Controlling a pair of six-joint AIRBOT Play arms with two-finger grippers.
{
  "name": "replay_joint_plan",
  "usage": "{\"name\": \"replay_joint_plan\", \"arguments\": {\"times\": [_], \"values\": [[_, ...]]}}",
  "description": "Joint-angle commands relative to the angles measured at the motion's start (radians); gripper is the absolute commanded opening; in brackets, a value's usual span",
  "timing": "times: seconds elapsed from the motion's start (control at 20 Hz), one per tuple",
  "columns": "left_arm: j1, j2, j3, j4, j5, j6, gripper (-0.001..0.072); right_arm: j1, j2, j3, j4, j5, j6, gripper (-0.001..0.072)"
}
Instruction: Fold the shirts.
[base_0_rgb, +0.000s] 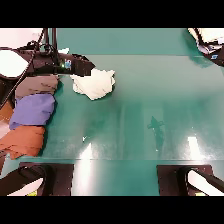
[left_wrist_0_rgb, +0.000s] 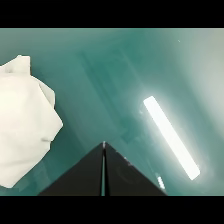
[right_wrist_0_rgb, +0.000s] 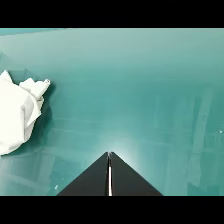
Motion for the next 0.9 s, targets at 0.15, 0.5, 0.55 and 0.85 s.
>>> {"name": "replay_joint_plan", "arguments": {"times": [0.15,0.5,0.55,0.85], "values": [[0.000,0.000,-0.002,0.000,0.001,0.000,0.0025,0.000,-0.002,-0.002,0.001,0.000,0.000,0.0020],[0.000,0.000,-0.002,0.000,0.001,0.000,0.0024,0.000,-0.002,-0.002,0.001,0.000,0.000,0.0021],[0.000,0.000,-0.002,0.000,0.001,0.000,0.0024,0.000,-0.002,-0.002,0.001,0.000,0.000,0.0020],[0.000,0.000,-0.001,-0.017,0.046,0.000,0.0025,0.000,-0.002,-0.002,0.002,0.000,0.000,0.0021]]}}
